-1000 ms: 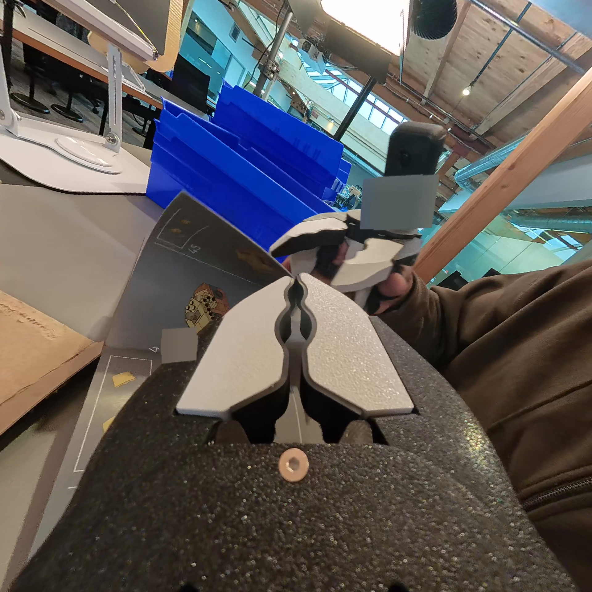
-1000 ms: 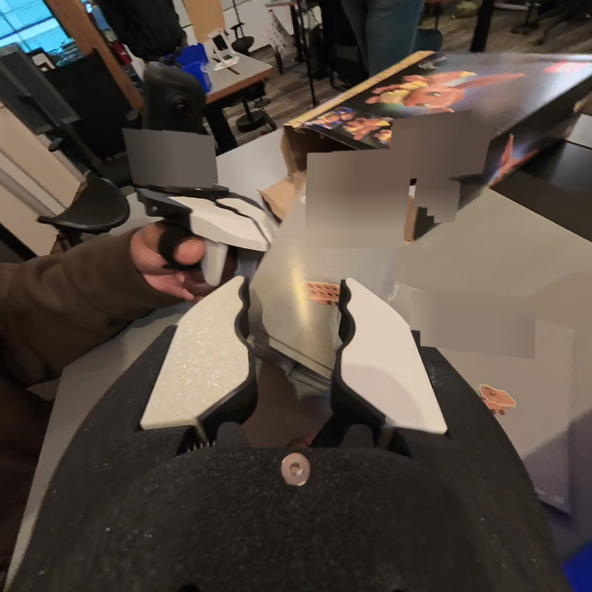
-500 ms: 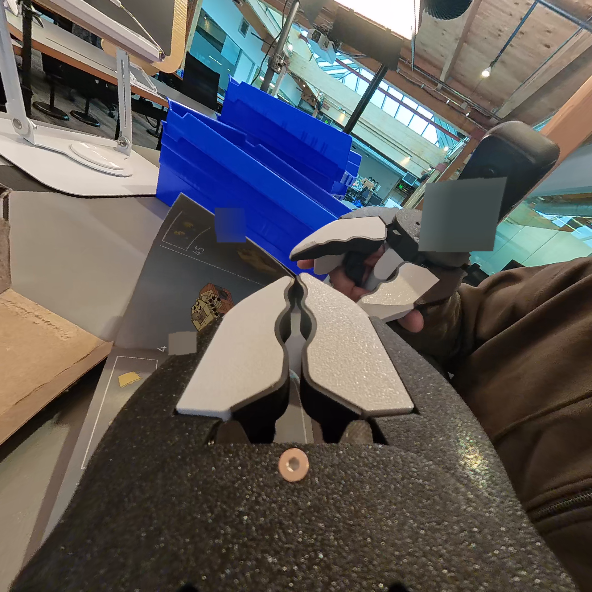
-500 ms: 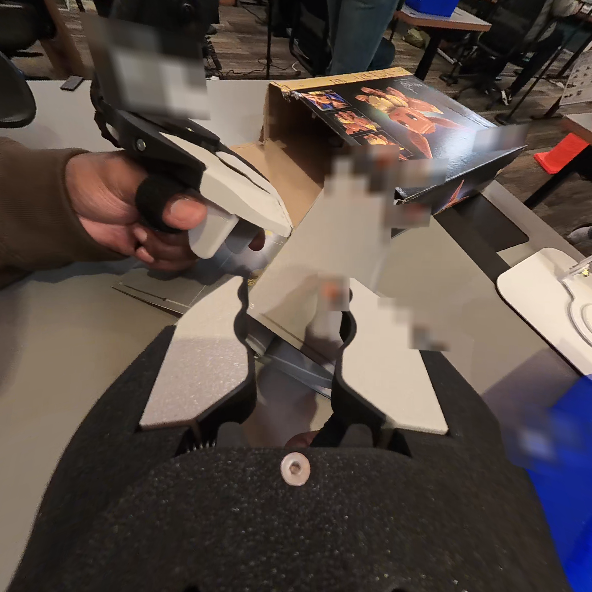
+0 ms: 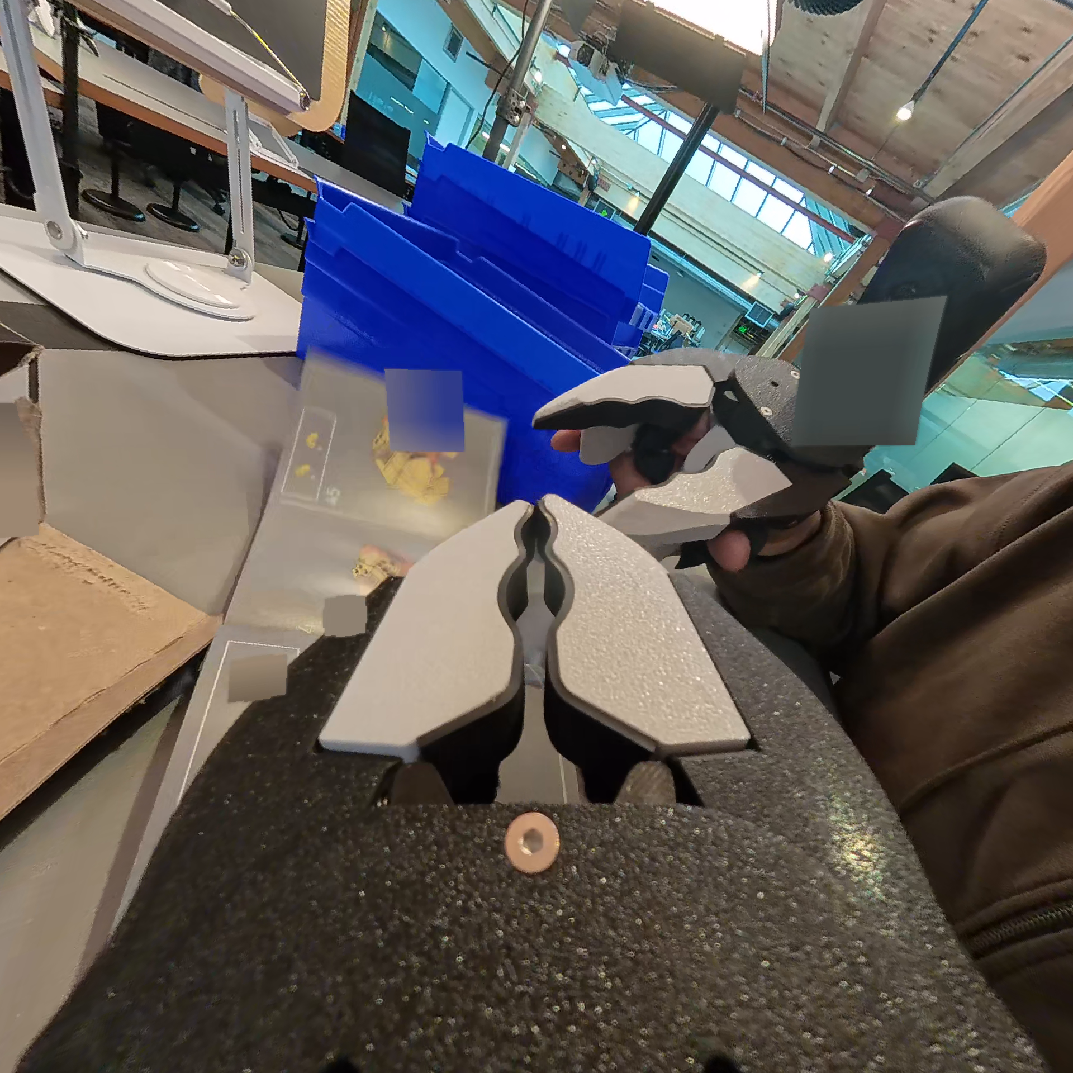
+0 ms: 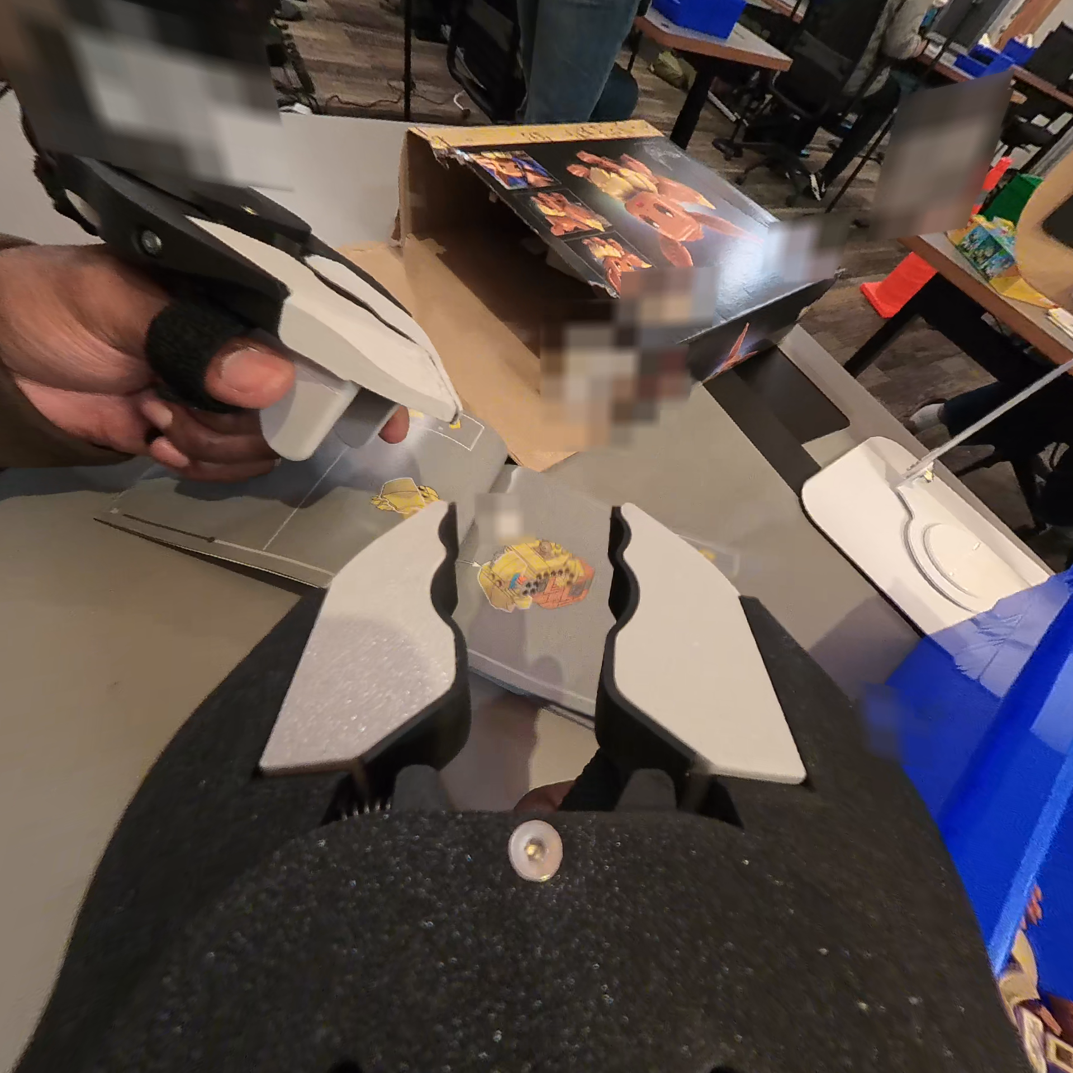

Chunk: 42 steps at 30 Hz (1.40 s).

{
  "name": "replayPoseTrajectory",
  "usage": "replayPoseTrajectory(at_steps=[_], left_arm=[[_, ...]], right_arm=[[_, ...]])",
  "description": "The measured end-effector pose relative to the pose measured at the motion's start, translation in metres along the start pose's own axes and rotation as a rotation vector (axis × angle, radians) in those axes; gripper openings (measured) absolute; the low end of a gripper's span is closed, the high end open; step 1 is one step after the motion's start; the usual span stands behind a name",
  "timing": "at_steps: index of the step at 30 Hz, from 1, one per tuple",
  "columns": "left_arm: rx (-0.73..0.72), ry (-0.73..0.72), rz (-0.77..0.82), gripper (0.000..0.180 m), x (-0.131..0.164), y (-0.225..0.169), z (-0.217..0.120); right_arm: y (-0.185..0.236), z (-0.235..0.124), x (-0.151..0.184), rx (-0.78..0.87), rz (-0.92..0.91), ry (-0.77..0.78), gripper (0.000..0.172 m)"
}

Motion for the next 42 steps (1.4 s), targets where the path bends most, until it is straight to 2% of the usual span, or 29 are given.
replayPoseTrajectory(at_steps=[7,11,13,17,23,27,33,38,42], left_arm=[[-0.016,0.056,0.004,0.000,0.007,0.001,0.003],[-0.080,0.127,0.067,0.000,0.009,0.003,0.002],[-0.128,0.196,0.121,0.000,0.012,0.003,0.001],[-0.242,0.379,0.227,0.014,0.023,0.001,0.008],[-0.375,0.685,0.317,0.034,0.045,-0.004,0.045],[-0.419,0.847,0.368,0.036,0.054,-0.001,0.073],[-0.478,0.977,0.352,0.036,0.070,0.023,0.096],[-0.553,1.028,0.374,0.033,0.076,0.035,0.097],[-0.551,1.027,0.357,0.032,0.076,0.035,0.098]], right_arm=[[-0.011,0.005,0.022,0.028,0.048,0.091,0.050],[-0.013,0.005,0.051,0.070,-0.060,0.179,0.053],[-0.011,0.002,0.062,0.059,-0.080,0.199,0.053],[-0.009,-0.012,0.078,0.041,-0.052,0.204,0.050],[0.002,-0.039,0.090,0.021,-0.079,0.169,0.048],[0.005,-0.051,0.098,0.008,-0.079,0.158,0.046],[0.007,-0.066,0.117,-0.035,-0.051,0.162,0.045],[0.001,-0.076,0.119,-0.044,-0.002,0.118,0.040],[0.001,-0.079,0.118,-0.050,0.006,0.100,0.039]])
Point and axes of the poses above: each gripper's, where its closed fingertips meet, z out along the fingers, x out of its underside, y = z × x across the jaws, the point moved 4 cm from there along -z, back along the fingers, and after that the axes turned 10 degrees about x, right-handed, at the moved point
